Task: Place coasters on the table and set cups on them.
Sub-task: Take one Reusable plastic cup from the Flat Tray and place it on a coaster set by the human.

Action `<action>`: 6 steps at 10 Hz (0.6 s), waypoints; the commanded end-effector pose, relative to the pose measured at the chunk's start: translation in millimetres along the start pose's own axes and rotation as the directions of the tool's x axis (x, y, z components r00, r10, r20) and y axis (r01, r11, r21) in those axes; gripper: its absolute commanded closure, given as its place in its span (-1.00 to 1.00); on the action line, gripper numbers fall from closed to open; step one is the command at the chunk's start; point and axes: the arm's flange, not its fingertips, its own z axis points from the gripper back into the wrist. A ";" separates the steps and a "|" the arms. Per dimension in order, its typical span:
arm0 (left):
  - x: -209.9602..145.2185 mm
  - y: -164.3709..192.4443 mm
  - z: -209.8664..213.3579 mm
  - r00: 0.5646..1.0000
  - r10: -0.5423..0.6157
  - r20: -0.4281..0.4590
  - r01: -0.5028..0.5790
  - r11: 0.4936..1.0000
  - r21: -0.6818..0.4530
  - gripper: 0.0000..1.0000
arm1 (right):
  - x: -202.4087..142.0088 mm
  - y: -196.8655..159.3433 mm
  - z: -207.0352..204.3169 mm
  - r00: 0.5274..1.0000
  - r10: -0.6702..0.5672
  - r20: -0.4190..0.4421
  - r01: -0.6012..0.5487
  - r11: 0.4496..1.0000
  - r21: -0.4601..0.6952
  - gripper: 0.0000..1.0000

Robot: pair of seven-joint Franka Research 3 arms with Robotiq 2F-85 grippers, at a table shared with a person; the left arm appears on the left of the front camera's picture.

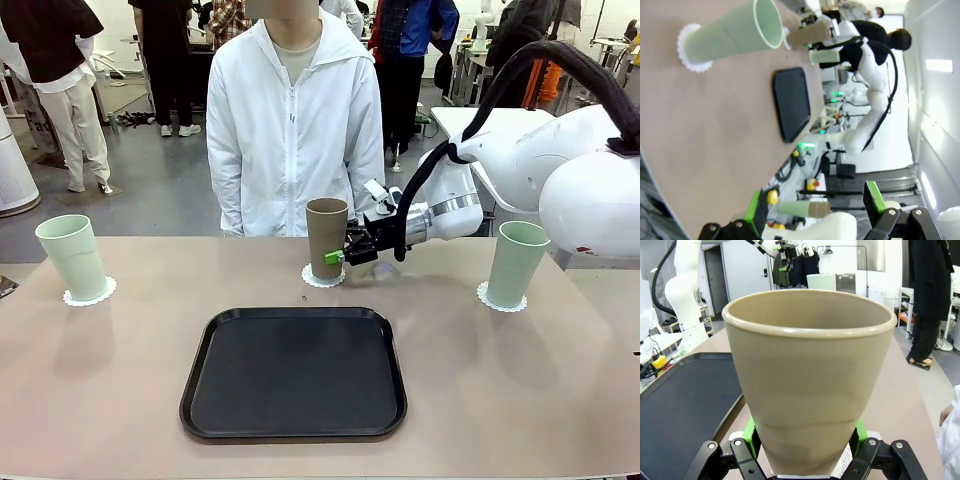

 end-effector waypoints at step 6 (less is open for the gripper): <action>-0.8 -1.9 0.4 1.000 0.005 0.000 -0.005 1.000 0.005 -1.00 | 2.1 -14.5 -5.1 0.999 0.007 -0.035 -0.007 1.000 0.013 -0.64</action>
